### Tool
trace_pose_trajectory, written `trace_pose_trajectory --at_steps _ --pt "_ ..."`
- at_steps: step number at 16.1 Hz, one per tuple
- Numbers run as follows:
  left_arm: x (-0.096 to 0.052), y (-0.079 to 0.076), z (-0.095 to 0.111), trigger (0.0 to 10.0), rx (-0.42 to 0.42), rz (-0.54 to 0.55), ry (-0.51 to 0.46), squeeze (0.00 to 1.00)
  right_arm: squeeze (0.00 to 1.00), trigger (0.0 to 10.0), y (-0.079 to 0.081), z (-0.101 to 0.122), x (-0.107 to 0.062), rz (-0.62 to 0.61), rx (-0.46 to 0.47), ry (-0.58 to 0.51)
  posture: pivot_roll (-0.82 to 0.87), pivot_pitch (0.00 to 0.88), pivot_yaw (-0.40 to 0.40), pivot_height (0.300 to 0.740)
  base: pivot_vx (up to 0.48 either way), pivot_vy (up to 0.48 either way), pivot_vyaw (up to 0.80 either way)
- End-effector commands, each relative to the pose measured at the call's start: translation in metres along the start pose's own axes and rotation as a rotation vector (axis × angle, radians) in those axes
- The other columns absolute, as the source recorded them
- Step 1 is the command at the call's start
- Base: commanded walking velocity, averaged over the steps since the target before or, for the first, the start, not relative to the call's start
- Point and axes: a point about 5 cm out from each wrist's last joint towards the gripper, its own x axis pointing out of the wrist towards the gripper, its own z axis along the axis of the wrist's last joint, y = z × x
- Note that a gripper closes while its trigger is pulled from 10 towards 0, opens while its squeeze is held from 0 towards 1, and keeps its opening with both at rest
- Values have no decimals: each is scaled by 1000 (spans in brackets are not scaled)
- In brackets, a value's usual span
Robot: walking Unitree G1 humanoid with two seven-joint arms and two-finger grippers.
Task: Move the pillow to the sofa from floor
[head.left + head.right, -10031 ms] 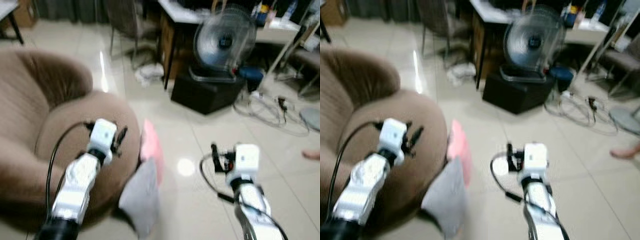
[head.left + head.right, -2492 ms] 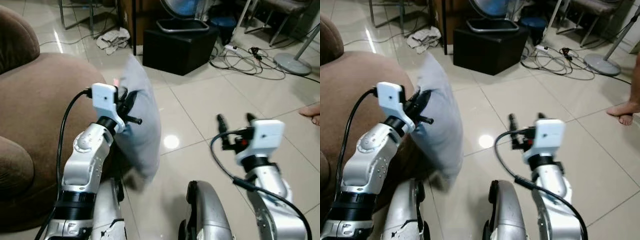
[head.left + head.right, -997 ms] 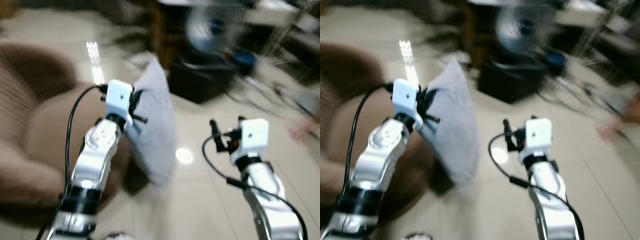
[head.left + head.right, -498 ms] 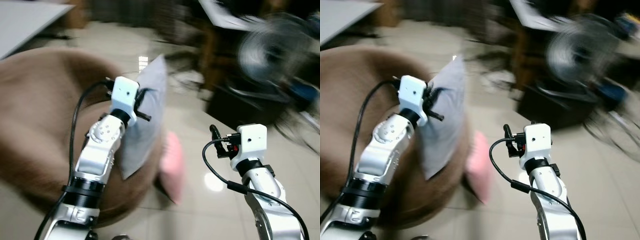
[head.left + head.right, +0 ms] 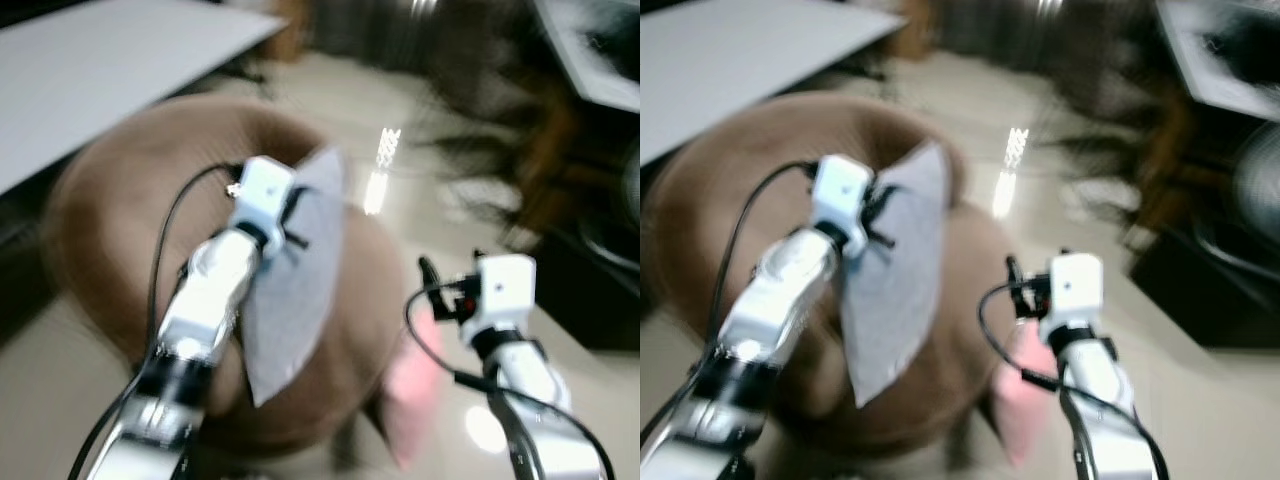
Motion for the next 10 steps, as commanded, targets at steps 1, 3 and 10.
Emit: trace_pose_trajectory --at_steps 1,3,10 --pt "15 -11 3 10000 25 -40 23 0 0 10000 2 -5 -3 26 -9 28 59 44 -64 740 0 0 0" --pt "41 -19 -4 10000 14 11 109 0 0 10000 24 -13 -13 284 -133 67 49 51 -56 740 0 0 0" --pt "38 33 -33 10000 96 345 306 1000 0 10000 28 -22 -30 489 -104 129 40 63 -47 740 0 0 0"
